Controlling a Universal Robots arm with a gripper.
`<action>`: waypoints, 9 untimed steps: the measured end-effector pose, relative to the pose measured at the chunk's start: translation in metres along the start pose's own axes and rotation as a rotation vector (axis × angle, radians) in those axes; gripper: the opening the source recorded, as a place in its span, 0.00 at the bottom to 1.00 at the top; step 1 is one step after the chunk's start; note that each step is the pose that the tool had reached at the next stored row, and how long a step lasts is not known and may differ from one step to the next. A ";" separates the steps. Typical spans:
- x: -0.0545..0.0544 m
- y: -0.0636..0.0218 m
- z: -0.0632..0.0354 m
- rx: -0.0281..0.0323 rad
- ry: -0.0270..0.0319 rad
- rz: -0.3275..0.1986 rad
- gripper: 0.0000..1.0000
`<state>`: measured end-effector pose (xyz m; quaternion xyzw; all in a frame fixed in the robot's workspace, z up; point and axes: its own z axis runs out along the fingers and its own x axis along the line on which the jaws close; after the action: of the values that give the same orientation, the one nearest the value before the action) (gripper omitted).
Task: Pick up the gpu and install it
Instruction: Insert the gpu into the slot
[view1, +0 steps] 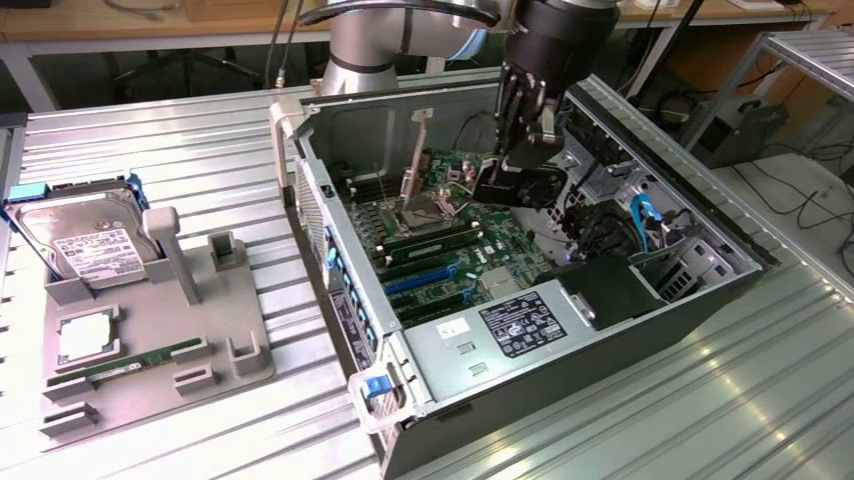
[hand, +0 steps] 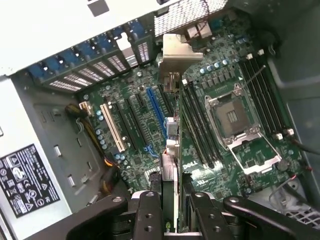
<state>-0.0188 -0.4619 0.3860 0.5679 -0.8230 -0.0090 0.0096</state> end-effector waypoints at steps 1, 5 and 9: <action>0.000 0.0000 0.0003 0.0005 0.0004 -0.018 0.26; 0.000 0.0000 0.0019 0.0020 0.0018 -0.091 0.26; 0.000 -0.0001 0.0040 0.0030 0.0035 -0.168 0.26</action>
<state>-0.0188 -0.4620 0.3820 0.6348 -0.7725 -0.0075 0.0094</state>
